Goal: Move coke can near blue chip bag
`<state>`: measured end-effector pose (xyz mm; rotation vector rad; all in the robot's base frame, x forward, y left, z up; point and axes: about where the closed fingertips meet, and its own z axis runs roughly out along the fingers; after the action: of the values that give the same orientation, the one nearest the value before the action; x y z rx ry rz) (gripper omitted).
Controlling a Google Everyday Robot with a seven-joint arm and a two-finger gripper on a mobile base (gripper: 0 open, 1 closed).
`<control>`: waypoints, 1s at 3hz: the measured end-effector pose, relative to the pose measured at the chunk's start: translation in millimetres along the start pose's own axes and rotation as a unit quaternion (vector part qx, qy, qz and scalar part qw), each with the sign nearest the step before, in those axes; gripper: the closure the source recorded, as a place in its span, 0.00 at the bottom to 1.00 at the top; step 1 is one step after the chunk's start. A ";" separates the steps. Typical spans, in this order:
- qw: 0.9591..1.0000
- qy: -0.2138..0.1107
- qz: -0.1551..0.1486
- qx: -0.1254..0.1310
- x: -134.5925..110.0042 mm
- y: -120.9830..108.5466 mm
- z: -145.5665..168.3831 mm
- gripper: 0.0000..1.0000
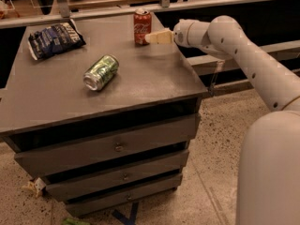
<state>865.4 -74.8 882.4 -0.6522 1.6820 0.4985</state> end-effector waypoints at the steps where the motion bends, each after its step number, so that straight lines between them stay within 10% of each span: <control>1: 1.000 0.011 -0.001 -0.014 -0.2 -3.1 13.2 0.00; 3: 0.999 0.015 0.000 -0.042 -4.1 -1.4 40.8 0.00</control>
Offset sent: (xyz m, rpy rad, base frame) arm 0.0396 0.0149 -0.0030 -0.0166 0.0399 0.0764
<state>897.0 -48.9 878.1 -0.7252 1.6965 0.5640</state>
